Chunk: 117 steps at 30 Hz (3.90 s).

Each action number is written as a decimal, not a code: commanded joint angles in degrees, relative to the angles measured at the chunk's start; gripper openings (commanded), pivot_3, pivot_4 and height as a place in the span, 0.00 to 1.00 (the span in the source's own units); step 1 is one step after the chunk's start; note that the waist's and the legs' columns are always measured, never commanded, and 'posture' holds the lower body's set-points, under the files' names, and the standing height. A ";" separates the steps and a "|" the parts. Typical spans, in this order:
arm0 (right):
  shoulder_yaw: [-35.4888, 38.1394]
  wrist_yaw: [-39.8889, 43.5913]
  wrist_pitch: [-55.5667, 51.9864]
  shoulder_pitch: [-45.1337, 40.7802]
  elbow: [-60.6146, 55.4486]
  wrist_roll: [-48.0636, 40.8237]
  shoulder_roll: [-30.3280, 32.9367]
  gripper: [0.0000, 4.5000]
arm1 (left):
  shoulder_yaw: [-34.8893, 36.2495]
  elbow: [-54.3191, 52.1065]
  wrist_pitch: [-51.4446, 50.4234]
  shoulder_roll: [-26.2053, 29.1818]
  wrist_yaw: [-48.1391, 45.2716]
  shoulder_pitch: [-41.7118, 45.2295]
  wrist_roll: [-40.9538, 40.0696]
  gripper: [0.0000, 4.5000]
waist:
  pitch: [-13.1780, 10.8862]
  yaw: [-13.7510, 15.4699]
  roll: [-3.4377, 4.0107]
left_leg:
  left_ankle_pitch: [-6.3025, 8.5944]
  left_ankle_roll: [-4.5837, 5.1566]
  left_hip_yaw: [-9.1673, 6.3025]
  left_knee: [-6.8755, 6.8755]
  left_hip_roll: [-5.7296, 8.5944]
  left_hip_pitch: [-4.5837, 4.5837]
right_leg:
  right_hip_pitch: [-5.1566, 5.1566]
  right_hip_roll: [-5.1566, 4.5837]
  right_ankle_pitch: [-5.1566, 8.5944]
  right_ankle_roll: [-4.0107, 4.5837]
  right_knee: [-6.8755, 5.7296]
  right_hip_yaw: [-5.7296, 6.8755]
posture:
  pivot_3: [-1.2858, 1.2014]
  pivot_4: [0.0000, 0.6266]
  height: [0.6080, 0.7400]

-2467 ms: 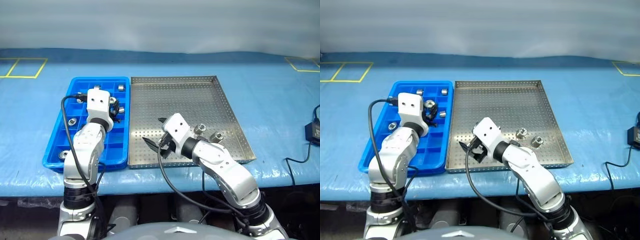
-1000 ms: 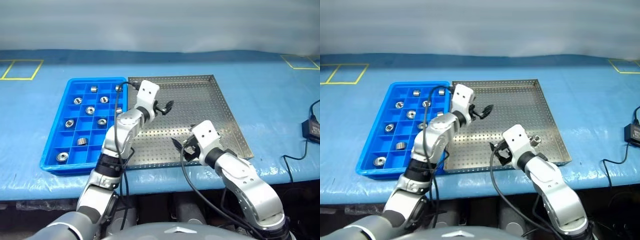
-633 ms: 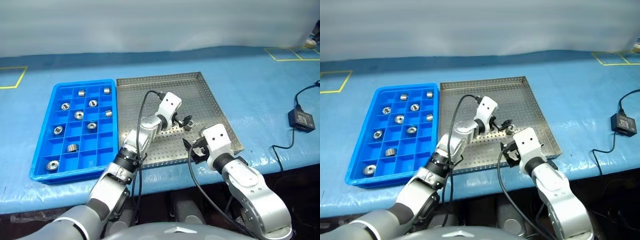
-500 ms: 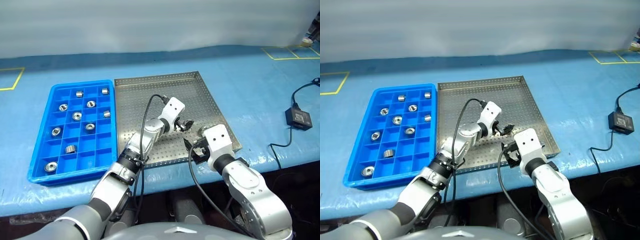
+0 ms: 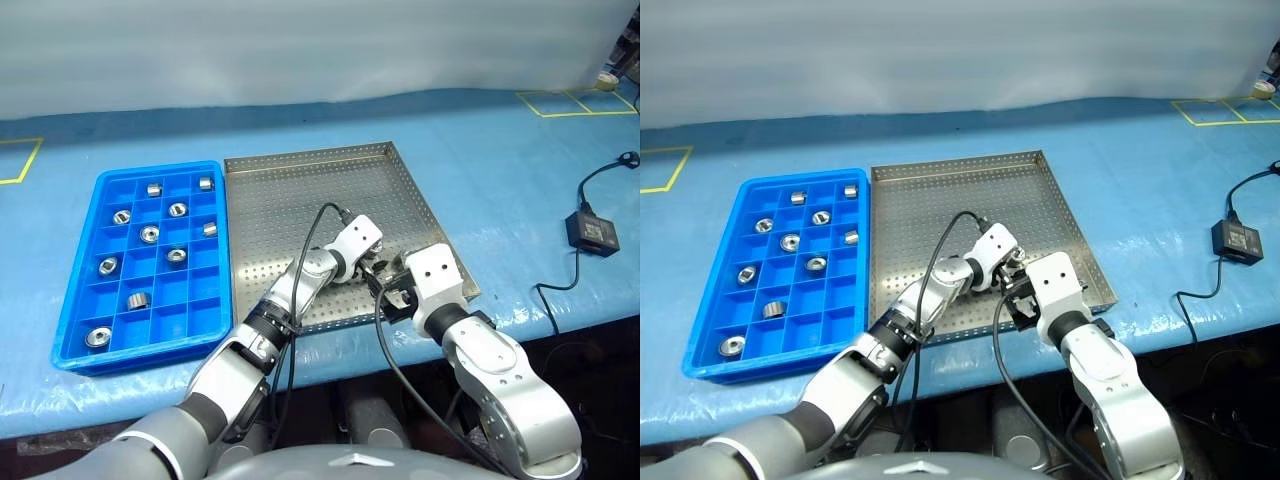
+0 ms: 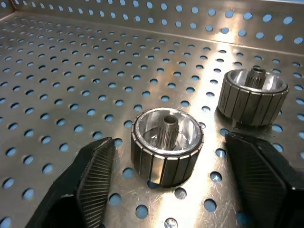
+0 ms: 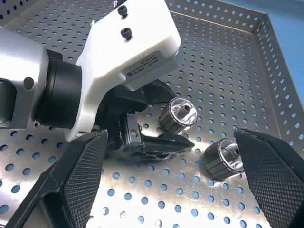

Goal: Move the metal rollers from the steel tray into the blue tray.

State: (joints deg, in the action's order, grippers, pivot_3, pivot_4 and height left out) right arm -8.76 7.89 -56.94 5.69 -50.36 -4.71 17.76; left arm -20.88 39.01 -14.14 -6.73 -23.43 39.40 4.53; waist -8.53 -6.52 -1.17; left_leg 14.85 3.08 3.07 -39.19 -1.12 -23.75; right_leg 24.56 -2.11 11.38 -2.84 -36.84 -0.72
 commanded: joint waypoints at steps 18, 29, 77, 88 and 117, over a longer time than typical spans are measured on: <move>-8.71 5.07 4.65 -10.78 8.35 -1.08 -1.43 1.00 | 13.98 -50.81 -19.84 7.14 8.40 -16.14 -4.49 0.37 | -0.01 2.63 0.03 | -0.01 -0.02 -0.02 0.07 -0.06 0.03 | 0.04 0.02 -0.18 0.12 -0.06 0.03 | 0.50 0.24 1.00; -13.46 9.62 7.83 -16.85 14.29 -2.40 -3.35 1.00 | 18.80 -78.72 -37.24 11.12 15.51 -32.00 -2.51 0.37 | -0.02 7.82 0.00 | -0.01 -0.03 -0.08 0.05 -0.01 0.01 | -0.05 -0.05 -0.12 0.26 0.01 0.15 | 0.58 0.24 1.00; 2.21 0.56 -0.69 3.88 -3.68 0.38 1.62 1.00 | -1.79 -28.38 -20.23 4.38 -3.91 -2.13 -10.16 0.99 | 0.01 3.45 0.05 | -0.07 0.20 -0.15 0.05 0.44 -0.08 | -0.03 -0.43 0.13 0.07 0.04 0.25 | 0.42 0.24 1.00; -0.37 -2.53 -0.09 6.12 -5.08 1.83 -0.64 1.00 | -2.64 -3.18 -5.03 -4.12 -7.19 6.17 -6.89 0.99 | 0.01 -1.31 0.06 | -0.04 0.27 -0.03 0.03 0.42 -0.04 | 0.00 -0.43 0.12 -0.12 0.04 0.07 | 0.39 0.24 1.00; -4.10 -2.82 1.43 2.15 -2.50 2.68 -2.30 1.00 | 4.89 15.37 7.27 -11.87 -5.22 13.27 -10.58 0.95 | 0.01 -4.56 0.06 | 0.00 0.34 -0.05 0.04 0.45 -0.04 | -0.03 -0.47 0.08 -0.33 0.04 0.02 | 0.39 0.24 1.00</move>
State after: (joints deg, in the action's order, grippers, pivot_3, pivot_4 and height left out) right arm -13.04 5.35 -56.67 8.16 -51.92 -2.43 15.59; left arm -17.13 54.18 -8.19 -7.43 -29.19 47.88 -5.22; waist -8.52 -11.09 -1.12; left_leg 14.86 3.42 3.02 -39.14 -0.66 -23.80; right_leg 24.53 -2.57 11.45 -3.17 -36.80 -0.71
